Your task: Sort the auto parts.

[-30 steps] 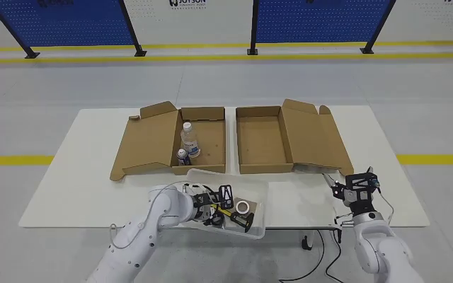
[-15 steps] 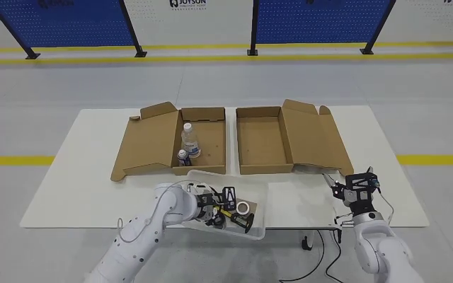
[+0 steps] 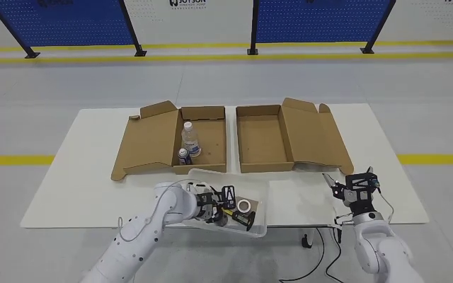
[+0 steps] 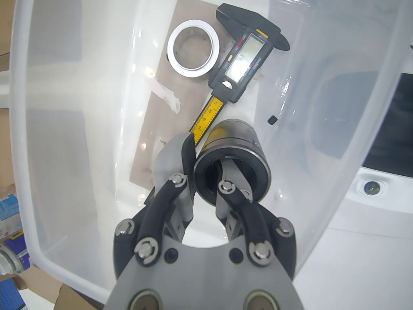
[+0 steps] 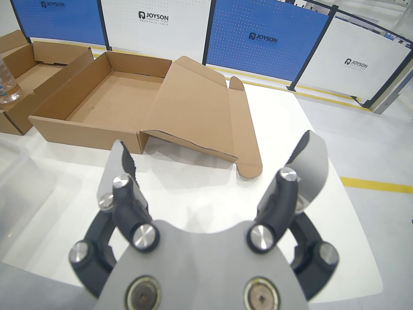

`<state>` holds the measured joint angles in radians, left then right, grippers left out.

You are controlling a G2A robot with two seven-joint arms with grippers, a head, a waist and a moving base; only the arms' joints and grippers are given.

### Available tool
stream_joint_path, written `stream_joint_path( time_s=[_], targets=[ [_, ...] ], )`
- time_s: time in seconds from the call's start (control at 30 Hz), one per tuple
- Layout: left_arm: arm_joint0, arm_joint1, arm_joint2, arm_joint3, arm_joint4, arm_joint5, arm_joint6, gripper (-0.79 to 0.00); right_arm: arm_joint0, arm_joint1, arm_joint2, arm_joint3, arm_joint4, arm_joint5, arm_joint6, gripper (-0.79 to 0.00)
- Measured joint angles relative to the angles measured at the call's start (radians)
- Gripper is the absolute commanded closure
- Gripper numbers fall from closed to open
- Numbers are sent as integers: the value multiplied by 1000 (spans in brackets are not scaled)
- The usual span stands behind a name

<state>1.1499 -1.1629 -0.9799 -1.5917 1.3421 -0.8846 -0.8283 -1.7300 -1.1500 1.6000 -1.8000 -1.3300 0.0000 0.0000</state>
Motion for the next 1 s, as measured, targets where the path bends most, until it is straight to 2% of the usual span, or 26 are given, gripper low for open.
stream_joint_path(
  time_s=[0.5,0.87,1.0],
  targets=[
    [27,2,-23,-16,-2,190,139,0,0,0,0,0,0,0,0,-785],
    [41,-1,-47,-69,-45,324,220,0,0,0,0,0,0,0,0,-785],
    [63,0,-64,-101,-88,347,243,0,0,0,0,0,0,0,0,-785]
  ],
)
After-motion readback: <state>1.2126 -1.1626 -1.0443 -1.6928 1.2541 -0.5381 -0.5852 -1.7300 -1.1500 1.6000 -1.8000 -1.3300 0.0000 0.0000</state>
